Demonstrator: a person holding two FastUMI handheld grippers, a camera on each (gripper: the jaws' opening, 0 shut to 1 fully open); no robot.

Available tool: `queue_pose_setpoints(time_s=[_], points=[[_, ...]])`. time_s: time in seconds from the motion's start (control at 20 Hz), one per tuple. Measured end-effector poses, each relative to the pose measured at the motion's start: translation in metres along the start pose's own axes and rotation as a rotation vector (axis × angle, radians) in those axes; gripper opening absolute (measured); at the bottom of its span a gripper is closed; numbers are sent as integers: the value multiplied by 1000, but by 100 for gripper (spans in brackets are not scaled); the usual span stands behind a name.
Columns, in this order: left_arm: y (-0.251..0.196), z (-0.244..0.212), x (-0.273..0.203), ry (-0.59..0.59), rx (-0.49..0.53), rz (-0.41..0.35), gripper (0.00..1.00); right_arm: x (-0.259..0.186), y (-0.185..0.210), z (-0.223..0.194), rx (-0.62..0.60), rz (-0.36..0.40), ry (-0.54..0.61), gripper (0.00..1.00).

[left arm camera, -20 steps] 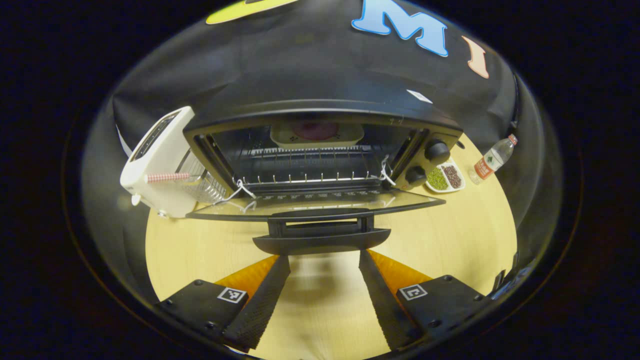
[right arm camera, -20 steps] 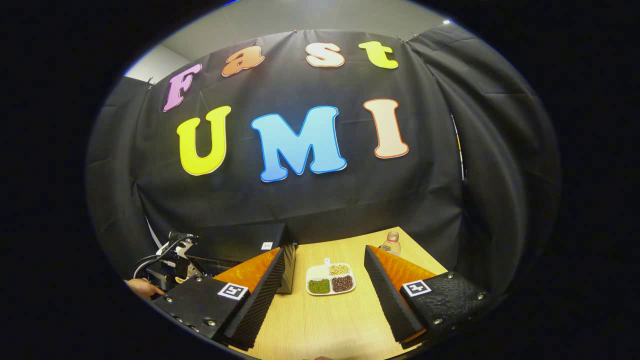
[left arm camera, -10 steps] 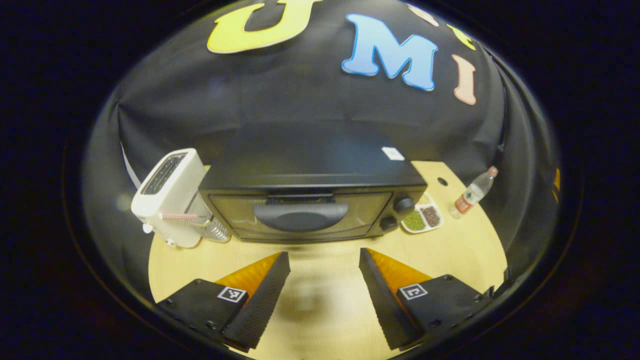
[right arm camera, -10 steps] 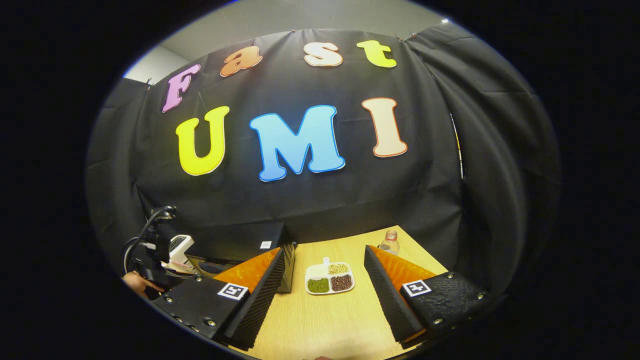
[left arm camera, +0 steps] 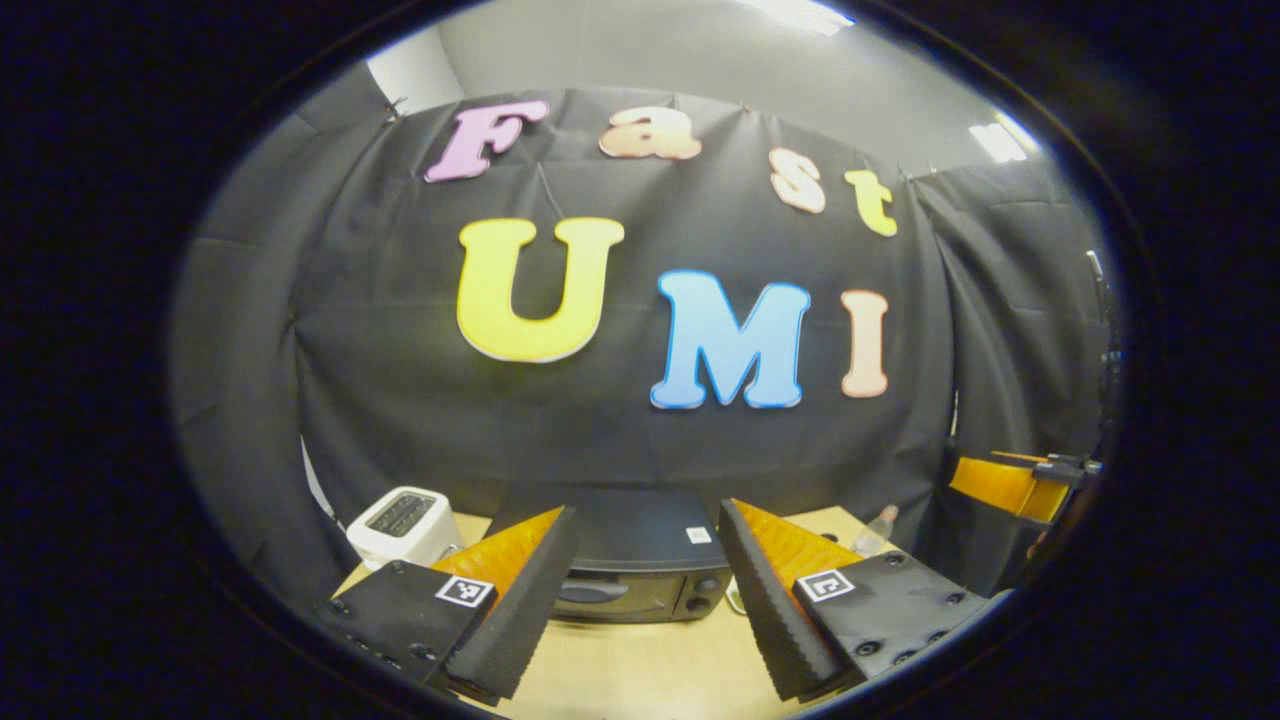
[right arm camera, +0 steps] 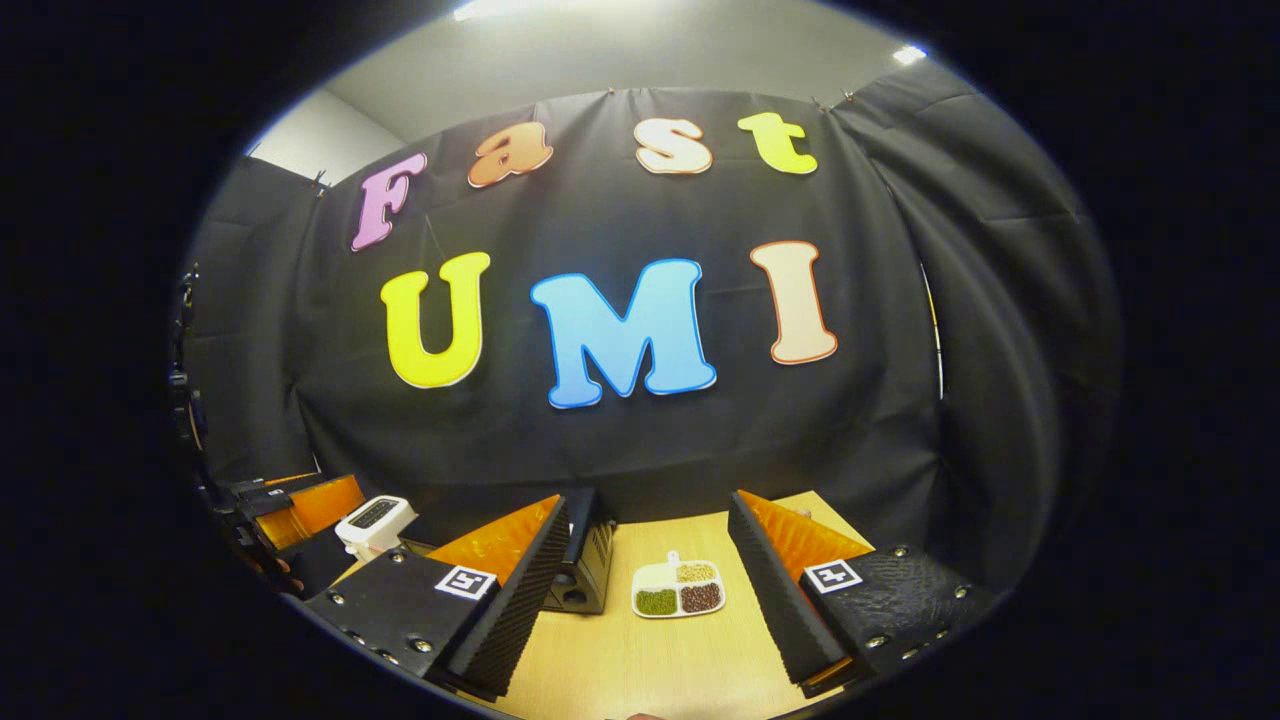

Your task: Open the electric oven with the left hand, put the food in, and close the electric oven.

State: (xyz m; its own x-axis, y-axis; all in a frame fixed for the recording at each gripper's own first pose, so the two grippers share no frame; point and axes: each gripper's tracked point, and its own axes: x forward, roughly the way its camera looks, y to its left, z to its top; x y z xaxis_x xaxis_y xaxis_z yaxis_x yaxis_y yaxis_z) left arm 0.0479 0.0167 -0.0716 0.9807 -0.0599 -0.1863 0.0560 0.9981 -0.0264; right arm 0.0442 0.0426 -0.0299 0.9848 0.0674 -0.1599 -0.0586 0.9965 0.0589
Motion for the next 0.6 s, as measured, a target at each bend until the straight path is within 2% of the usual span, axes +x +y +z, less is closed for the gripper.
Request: queue_pose_setpoints(time_s=[0.2,0.25,0.3,0.35,0.4,0.6], points=[[5,37,-28,-76,33,17,98,-10,14,29,0,31,-54,96],[8,40,-33,-80,38,23,98,-13,17,35,-3,34,-69,96],[10,44,-39,-85,39,27,98,-15,20,39,-10,35,-80,100],[13,45,-43,-82,37,31,98,-19,23,40,-17,36,-86,96],[15,45,-46,-82,35,32,92,-21,26,41,-21,36,-92,96],[31,47,-54,-76,21,34,95,-27,37,42,-31,22,-107,96]])
